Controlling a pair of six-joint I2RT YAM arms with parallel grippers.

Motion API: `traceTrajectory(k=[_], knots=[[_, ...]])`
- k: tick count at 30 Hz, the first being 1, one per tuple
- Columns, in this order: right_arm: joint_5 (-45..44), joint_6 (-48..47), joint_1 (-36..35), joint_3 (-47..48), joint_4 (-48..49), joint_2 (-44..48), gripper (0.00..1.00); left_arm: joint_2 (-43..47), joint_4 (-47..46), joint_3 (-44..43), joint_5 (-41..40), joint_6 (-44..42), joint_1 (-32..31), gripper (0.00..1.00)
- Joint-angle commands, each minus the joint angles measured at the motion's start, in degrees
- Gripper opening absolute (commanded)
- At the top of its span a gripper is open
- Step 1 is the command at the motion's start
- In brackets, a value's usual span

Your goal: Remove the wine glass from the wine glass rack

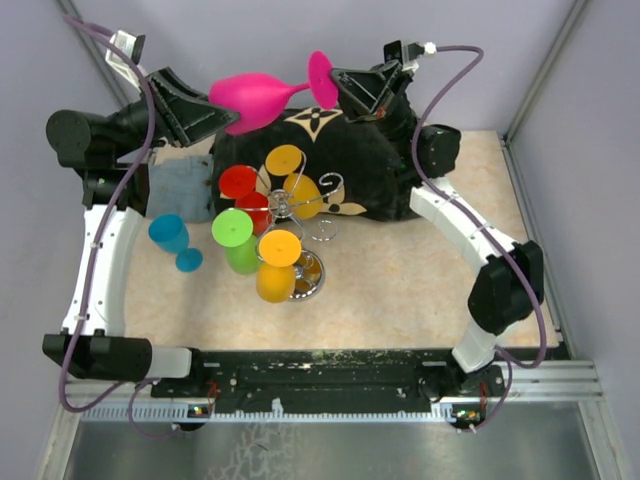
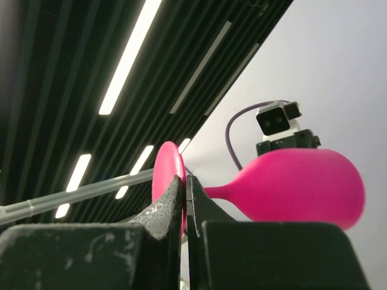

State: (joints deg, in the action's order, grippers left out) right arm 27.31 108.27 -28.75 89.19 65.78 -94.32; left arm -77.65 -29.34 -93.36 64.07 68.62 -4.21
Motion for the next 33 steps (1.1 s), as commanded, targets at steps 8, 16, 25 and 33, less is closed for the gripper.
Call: traceTrajectory(k=[8, 16, 25, 33], knots=[[-1.7, 9.1, -2.2, 1.4, 19.9, -9.5, 0.12, 6.0, 3.8, -6.9, -1.8, -2.8, 4.3, 0.00], [9.6, -5.5, 5.1, -9.8, 1.3, 7.9, 0.61, 6.7, 37.0, -24.5, -11.9, -32.8, 17.1, 0.00], [14.5, -52.8, 14.5, 0.4, -73.1, 28.0, 0.77, 15.6, 79.0, -11.3, -54.6, -67.6, 17.9, 0.00], [9.3, -60.4, 14.5, -3.3, -85.9, 34.3, 0.77, 21.4, 89.0, -2.4, -69.0, -78.2, 18.3, 0.00]])
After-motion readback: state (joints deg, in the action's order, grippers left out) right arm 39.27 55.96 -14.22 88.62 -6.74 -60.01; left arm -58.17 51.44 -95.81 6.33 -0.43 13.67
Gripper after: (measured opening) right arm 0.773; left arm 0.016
